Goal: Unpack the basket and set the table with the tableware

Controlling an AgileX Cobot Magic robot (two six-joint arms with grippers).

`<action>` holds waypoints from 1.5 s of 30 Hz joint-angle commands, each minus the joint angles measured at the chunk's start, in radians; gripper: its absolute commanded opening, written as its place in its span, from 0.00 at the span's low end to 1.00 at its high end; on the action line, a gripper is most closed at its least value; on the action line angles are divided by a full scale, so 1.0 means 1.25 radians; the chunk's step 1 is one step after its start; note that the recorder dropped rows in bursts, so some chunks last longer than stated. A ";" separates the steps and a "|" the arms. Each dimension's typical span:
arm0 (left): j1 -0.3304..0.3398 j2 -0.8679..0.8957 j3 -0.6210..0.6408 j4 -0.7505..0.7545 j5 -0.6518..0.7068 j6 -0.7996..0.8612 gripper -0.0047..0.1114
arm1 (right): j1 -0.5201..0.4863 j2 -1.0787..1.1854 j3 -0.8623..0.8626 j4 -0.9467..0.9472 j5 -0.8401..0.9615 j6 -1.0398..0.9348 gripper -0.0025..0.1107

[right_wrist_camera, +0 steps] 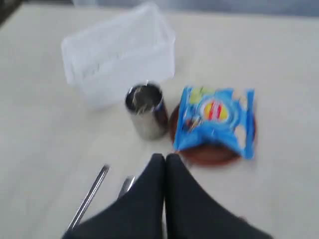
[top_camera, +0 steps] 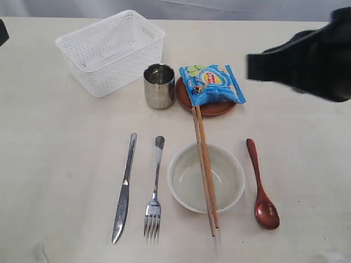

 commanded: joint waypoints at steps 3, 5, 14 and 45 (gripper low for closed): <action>0.002 -0.005 -0.002 0.000 -0.001 -0.004 0.04 | -0.396 -0.191 0.254 -0.102 -0.404 -0.021 0.02; 0.002 -0.005 -0.002 0.000 -0.001 -0.004 0.04 | -0.516 -0.244 0.325 -0.102 -0.484 -0.021 0.02; 0.002 -0.005 -0.002 0.000 -0.001 -0.001 0.04 | -0.906 -0.555 0.599 -0.081 -0.608 0.018 0.02; 0.002 -0.005 -0.002 0.000 -0.001 -0.001 0.04 | -0.834 -0.659 0.599 0.413 -0.467 -0.576 0.02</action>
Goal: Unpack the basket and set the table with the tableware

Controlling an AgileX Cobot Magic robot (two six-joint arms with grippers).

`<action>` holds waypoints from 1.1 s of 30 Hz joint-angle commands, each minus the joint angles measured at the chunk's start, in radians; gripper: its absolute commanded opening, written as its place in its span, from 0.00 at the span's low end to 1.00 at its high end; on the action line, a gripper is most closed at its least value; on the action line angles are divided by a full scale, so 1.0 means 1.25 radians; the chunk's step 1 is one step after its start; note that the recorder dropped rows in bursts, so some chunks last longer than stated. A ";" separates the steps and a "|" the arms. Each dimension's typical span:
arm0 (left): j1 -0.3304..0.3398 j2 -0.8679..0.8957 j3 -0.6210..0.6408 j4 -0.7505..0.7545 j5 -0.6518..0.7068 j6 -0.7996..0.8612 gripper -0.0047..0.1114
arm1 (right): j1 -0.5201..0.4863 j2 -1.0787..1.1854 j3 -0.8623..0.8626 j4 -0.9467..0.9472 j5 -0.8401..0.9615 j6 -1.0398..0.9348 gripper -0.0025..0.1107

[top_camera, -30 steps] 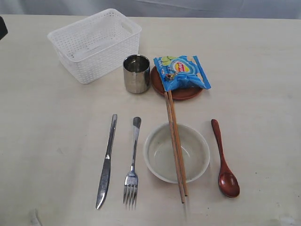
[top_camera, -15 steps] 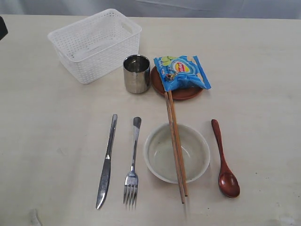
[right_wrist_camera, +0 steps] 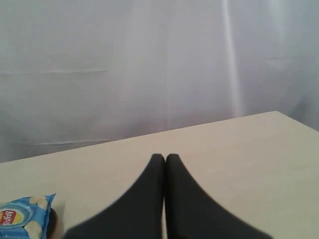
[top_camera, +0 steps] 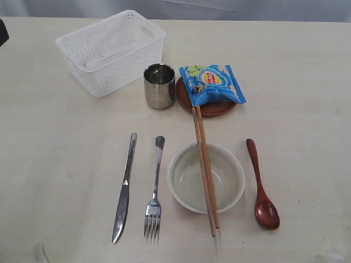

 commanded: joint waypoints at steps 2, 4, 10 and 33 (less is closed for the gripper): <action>0.002 -0.005 -0.002 0.000 -0.001 -0.001 0.04 | 0.004 -0.003 0.002 0.005 0.006 0.029 0.02; 0.002 -0.005 -0.002 0.000 -0.001 -0.001 0.04 | 0.004 -0.005 0.002 0.005 0.006 0.033 0.02; 0.002 -0.005 -0.002 0.000 -0.001 -0.001 0.04 | 0.029 -0.035 0.002 -0.002 0.006 -0.009 0.02; 0.002 -0.005 -0.002 0.000 -0.001 0.001 0.04 | 0.039 -0.036 0.002 0.015 0.041 -0.013 0.02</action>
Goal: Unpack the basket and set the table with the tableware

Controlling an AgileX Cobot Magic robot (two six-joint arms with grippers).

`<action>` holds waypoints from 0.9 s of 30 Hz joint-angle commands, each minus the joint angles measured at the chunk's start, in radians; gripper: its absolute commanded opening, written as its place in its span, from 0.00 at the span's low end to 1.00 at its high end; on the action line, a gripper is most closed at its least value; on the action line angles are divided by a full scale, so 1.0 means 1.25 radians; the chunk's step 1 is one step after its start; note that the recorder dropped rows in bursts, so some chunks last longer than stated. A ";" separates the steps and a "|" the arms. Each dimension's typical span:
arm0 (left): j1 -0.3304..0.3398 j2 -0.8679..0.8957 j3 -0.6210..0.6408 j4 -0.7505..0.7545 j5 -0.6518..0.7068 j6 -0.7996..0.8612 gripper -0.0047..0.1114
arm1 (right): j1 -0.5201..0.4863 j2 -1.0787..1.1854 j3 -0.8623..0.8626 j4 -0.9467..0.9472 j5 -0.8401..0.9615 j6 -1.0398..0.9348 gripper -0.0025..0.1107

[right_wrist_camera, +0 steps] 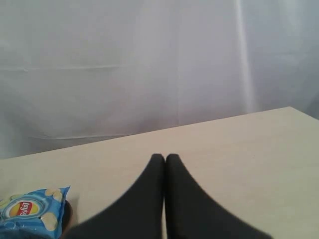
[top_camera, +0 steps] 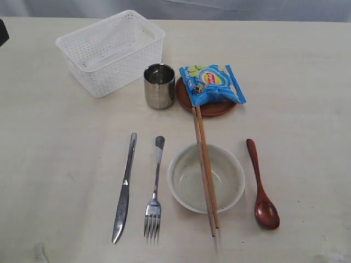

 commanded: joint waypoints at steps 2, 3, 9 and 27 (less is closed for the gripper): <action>0.002 -0.005 -0.002 0.011 -0.001 0.021 0.04 | 0.003 -0.002 0.002 -0.002 0.001 -0.010 0.02; 0.002 -0.005 -0.002 0.011 0.001 0.043 0.04 | 0.003 -0.002 0.002 -0.002 0.001 -0.010 0.02; 0.080 -0.080 0.000 0.032 0.131 0.104 0.04 | 0.003 -0.002 0.002 -0.002 0.001 -0.008 0.02; 0.446 -0.416 0.241 0.037 0.182 0.098 0.04 | 0.003 -0.002 0.002 -0.002 0.001 -0.008 0.02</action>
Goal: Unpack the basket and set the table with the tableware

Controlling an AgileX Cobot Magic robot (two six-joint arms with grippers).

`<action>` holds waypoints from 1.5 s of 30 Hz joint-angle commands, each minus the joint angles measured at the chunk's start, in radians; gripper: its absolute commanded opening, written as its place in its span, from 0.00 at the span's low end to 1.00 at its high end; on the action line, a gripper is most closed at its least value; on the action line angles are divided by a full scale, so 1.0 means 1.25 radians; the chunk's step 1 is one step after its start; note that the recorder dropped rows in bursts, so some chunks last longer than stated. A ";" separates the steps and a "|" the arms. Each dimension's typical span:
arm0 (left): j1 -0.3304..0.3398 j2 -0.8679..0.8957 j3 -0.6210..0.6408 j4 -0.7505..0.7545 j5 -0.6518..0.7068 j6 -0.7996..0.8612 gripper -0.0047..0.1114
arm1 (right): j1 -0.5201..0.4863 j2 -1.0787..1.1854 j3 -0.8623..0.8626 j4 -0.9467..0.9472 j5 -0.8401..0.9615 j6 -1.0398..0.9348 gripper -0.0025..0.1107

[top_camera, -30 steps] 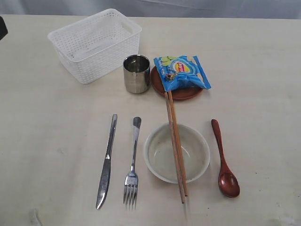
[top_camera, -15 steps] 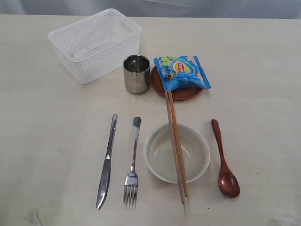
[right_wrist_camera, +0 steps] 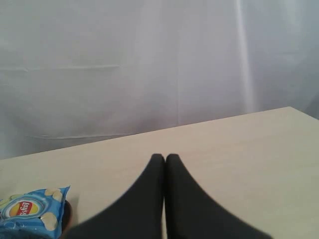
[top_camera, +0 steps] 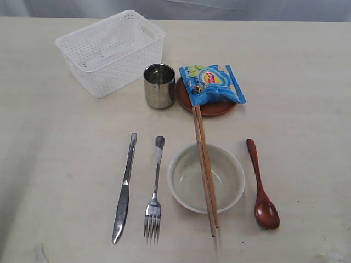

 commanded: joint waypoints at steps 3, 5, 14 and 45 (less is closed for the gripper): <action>0.004 -0.043 0.084 0.004 -0.006 -0.002 0.04 | 0.003 -0.002 0.002 -0.002 0.001 0.007 0.02; 0.004 -0.043 0.097 0.001 -0.045 -0.013 0.04 | 0.003 -0.002 0.002 -0.002 0.001 0.007 0.02; 0.004 -0.043 0.097 0.442 -0.084 -0.513 0.04 | 0.003 -0.002 0.002 -0.002 0.001 0.007 0.02; 0.004 -0.043 0.097 0.443 -0.084 -0.513 0.04 | 0.003 -0.002 0.002 -0.002 0.001 0.011 0.02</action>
